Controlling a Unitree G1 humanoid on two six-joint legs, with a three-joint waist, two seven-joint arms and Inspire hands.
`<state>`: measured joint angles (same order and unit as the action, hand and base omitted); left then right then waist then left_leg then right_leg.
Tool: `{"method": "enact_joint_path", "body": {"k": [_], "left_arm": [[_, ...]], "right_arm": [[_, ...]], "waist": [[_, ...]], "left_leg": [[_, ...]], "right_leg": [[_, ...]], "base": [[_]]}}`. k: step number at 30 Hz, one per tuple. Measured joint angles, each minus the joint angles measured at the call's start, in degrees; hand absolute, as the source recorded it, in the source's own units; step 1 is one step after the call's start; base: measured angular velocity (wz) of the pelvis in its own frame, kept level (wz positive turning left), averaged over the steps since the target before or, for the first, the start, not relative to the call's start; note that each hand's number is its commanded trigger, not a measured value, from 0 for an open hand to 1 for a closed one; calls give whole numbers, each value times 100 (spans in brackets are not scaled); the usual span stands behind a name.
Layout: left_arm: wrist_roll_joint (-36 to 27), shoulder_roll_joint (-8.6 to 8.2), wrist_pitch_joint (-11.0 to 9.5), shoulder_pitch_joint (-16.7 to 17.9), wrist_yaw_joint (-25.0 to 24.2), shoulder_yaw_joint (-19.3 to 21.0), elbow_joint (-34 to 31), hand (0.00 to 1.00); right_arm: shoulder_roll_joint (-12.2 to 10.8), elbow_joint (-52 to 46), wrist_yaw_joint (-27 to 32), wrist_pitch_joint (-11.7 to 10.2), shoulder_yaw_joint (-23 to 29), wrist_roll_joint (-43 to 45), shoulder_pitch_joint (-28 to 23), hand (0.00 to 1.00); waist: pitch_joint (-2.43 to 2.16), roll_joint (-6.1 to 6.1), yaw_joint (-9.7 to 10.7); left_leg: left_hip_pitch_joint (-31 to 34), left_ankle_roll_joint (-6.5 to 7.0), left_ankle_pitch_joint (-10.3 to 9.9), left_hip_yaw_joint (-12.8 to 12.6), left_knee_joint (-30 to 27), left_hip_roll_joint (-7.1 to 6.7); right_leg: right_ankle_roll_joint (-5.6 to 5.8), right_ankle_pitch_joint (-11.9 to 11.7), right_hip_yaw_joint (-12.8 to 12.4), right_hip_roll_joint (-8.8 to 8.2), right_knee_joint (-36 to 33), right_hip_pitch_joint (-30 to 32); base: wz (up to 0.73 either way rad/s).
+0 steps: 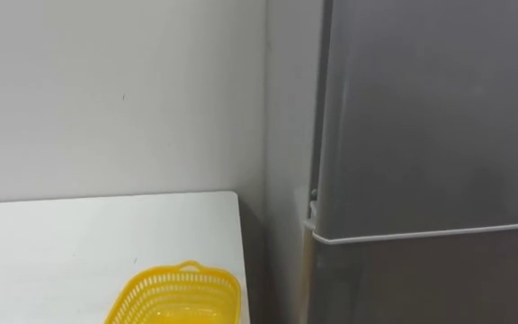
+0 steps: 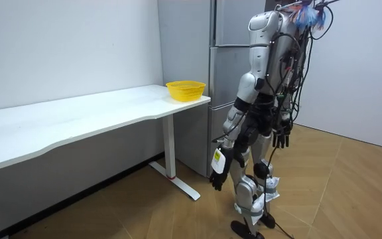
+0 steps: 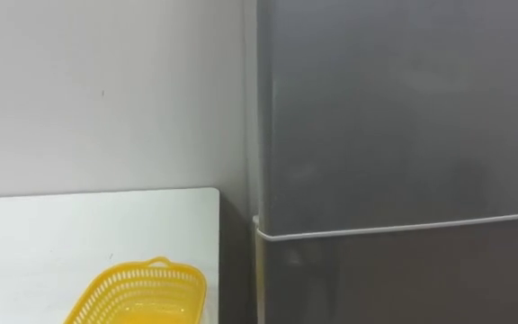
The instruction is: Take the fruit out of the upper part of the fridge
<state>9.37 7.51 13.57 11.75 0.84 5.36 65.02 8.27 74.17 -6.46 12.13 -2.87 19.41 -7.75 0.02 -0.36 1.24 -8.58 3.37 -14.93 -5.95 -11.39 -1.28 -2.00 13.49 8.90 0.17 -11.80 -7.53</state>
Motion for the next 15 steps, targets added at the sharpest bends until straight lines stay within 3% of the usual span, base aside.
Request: {"method": "enact_joint_path", "body": {"k": [4, 7, 9, 12, 15], "left_arm": [[-1665, -15, -48, 34, 682, 579, -23, 0], [-2939, -41, -262, 83, 1134, 994, -23, 0], [-4182, -45, -435, 73, 1439, 1190, -125, 0], [-5182, -47, -530, 154, 1718, 1388, -459, 0], [-6112, -42, -747, 183, 2129, 1745, -830, 0]], "right_arm": [[5, 31, 175, 1, 36, -110, 21, 0], [0, 171, 271, -3, 169, -124, 95, 0], [-1, 171, 378, -14, 195, -258, 52, 0], [-1, 78, 448, -27, 193, -333, -67, 0], [4, 30, 449, -80, 203, -311, -85, 0]], "waist": [[-3, -9, -33], [0, -16, -66], [1, -35, -121], [1, -50, -263], [-2, -64, -424]], "left_leg": [[-9, 0, 2, 1, -2, -1], [-15, 0, 2, 0, -29, -4], [-37, 0, 1, 13, -2, -4], [-73, 0, 1, 12, 29, -3], [-54, -1, 2, -3, 77, -3]], "right_leg": [[-1, -1, 6, -4, 1, -2], [-1, -2, 7, -8, 4, -28], [0, -1, 55, -19, 10, -42], [0, -1, 47, -15, 7, -57], [-1, -1, -1, -3, -3, -22]], "base": [[0], [0], [0], [-1], [-5]]}}
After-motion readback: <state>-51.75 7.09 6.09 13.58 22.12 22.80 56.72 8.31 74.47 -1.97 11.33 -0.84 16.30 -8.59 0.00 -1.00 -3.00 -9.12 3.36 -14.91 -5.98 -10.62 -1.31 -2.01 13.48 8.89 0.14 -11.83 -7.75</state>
